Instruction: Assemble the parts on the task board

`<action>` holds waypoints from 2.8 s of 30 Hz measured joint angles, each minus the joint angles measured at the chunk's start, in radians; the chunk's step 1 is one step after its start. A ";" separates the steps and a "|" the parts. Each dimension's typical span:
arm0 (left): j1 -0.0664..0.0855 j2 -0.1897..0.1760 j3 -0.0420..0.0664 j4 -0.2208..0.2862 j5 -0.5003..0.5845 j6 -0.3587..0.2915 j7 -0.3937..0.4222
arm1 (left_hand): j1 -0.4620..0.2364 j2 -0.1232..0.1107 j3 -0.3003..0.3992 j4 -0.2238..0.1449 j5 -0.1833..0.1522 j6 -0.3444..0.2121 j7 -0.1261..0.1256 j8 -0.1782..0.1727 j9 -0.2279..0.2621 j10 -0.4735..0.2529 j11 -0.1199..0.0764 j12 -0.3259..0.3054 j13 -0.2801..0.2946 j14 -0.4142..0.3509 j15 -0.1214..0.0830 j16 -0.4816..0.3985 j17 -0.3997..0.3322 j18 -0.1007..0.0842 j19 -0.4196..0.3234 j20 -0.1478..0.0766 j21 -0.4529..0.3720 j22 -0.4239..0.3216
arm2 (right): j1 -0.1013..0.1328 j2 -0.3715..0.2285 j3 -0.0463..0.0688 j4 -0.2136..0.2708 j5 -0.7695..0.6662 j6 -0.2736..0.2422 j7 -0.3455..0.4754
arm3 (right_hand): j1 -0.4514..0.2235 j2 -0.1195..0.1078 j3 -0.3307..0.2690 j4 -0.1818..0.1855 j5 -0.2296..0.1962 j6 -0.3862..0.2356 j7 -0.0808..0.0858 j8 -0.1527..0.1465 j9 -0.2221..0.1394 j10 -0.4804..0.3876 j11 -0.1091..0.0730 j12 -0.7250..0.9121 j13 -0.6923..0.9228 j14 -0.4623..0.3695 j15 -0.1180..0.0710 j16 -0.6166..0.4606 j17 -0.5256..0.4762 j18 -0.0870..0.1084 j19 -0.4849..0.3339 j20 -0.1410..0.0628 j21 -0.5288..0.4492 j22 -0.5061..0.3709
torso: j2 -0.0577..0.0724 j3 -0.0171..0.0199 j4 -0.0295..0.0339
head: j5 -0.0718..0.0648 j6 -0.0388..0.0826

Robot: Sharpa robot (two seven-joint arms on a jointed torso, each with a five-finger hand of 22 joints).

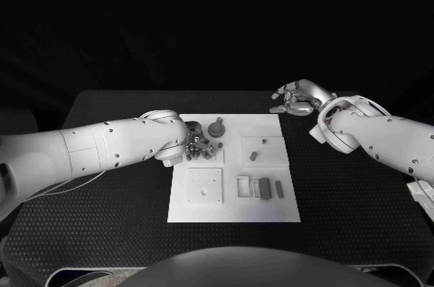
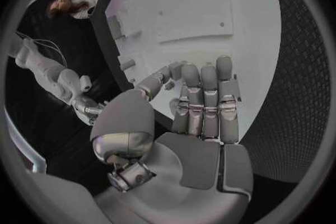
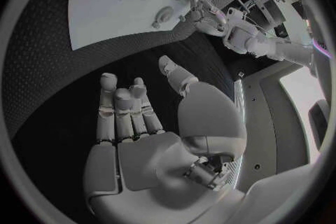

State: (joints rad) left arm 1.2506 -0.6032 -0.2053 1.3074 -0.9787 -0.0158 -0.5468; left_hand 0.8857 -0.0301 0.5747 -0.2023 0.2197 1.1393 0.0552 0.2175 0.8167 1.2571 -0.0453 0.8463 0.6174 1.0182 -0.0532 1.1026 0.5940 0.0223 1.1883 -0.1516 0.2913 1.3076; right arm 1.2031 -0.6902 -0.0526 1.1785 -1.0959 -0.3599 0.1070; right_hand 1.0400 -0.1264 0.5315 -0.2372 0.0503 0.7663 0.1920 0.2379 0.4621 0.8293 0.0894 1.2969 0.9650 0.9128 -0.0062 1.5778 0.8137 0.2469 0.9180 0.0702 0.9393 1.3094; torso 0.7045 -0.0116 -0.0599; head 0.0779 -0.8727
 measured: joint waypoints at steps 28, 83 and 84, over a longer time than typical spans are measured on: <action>0.002 -0.011 0.003 0.017 -0.041 0.014 -0.001 | 0.017 -0.004 0.028 -0.001 -0.130 -0.011 0.011 -0.017 -0.015 -0.012 0.003 0.008 0.031 -0.007 0.000 0.000 -0.007 -0.002 0.000 0.000 0.004 0.000 | 0.000 -0.001 0.000 0.002 0.000 0.002 0.000 | 0.000 0.000 0.000 0.000 0.000 0.001 -0.002 0.004 0.000 0.000 0.000 0.000 -0.002 0.000 0.000 0.000 0.000 -0.002 0.000 0.000 0.000 0.000 | 0.000 -0.0007 0.0006 | -0.001 0.000; -0.003 -0.034 -0.019 0.023 0.138 -0.113 0.006 | 0.024 -0.005 0.037 -0.020 -0.174 -0.021 0.014 -0.027 -0.023 -0.019 0.007 0.008 0.059 -0.011 0.003 0.000 -0.008 0.000 -0.007 0.000 0.007 0.000 | 0.000 -0.001 0.000 0.001 0.000 0.003 -0.001 | 0.000 0.000 0.000 0.000 0.000 0.002 -0.002 0.004 -0.001 -0.004 0.004 0.004 -0.005 -0.001 0.002 0.000 -0.002 0.001 0.000 0.000 0.000 0.000 | 0.000 -0.0003 0.0001 | -0.001 0.000; -0.003 -0.034 -0.019 0.023 0.138 -0.114 0.006 | 0.024 -0.005 0.037 -0.020 -0.174 -0.021 0.014 -0.027 -0.023 -0.019 0.007 0.008 0.059 -0.011 0.003 0.000 -0.008 0.000 -0.007 0.000 0.008 0.000 | 0.000 -0.001 0.000 0.001 0.000 0.003 -0.001 | 0.000 0.000 0.000 0.000 0.000 0.002 -0.002 0.004 -0.001 -0.004 0.004 0.004 -0.005 -0.001 0.002 0.000 -0.002 0.001 0.000 0.000 0.000 0.000 | 0.000 -0.0002 0.0000 | -0.001 0.000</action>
State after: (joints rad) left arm 1.2480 -0.6372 -0.2244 1.3306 -0.8405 -0.1299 -0.5412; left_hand 0.9096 -0.0351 0.6116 -0.2225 0.0462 1.1181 0.0693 0.1908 0.7935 1.2377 -0.0380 0.8541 0.6762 1.0075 -0.0500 1.1027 0.5860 0.0219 1.1810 -0.1520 0.2990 1.3076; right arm 1.2029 -0.6913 -0.0527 1.1795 -1.0956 -0.3570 0.1064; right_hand 1.0400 -0.1264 0.5315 -0.2373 0.0503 0.7682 0.1903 0.2415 0.4615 0.8257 0.0931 1.3008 0.9604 0.9118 -0.0046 1.5777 0.8118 0.2484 0.9180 0.0702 0.9392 1.3094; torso 0.7045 -0.0118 -0.0599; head 0.0773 -0.8727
